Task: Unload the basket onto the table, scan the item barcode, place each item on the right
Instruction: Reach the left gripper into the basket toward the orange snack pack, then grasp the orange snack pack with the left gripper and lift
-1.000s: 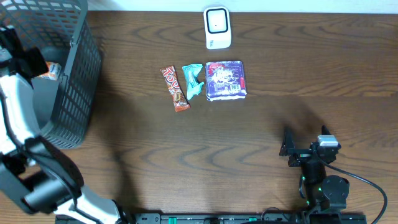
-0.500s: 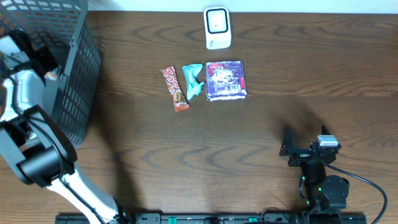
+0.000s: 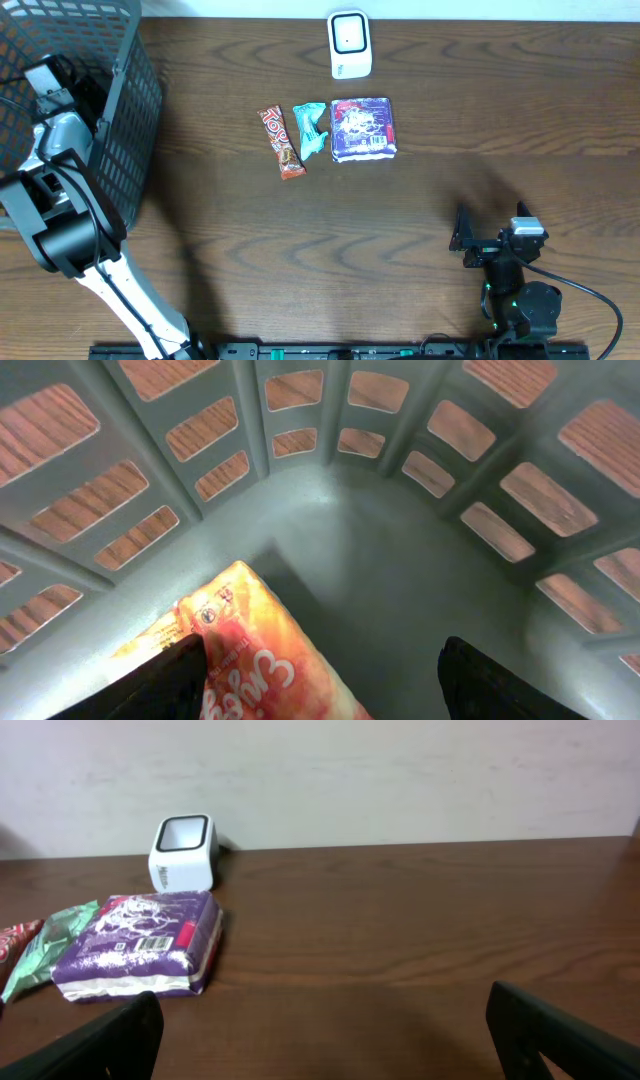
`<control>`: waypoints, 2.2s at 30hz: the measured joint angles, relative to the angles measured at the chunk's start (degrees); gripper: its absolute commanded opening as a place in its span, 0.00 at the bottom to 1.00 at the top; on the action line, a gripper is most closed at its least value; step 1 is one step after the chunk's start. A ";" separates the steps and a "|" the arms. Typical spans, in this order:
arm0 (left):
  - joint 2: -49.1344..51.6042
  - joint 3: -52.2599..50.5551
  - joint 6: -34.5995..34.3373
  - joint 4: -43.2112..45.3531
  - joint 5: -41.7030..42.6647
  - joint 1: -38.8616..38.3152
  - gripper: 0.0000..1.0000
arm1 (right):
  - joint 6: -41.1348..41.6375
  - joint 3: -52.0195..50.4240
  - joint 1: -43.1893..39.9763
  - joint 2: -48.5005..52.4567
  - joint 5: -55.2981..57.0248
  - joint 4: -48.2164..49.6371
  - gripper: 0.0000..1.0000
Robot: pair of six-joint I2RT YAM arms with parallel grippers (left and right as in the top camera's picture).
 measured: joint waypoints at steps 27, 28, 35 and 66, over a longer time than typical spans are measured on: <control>-0.02 2.97 -0.11 -13.97 -12.70 -0.15 0.07 | 0.00 0.00 0.00 0.00 0.00 0.00 0.99; -0.04 2.99 -0.11 -14.23 -12.85 -0.17 0.07 | 0.00 0.00 0.00 0.00 0.00 0.00 0.99; -2.67 2.05 -0.20 -18.16 -12.33 -0.15 0.07 | 0.00 0.00 0.00 0.00 0.02 0.00 0.99; -39.91 0.22 -7.39 -21.14 17.86 -30.88 0.07 | 0.00 0.00 0.00 0.02 0.02 0.02 0.99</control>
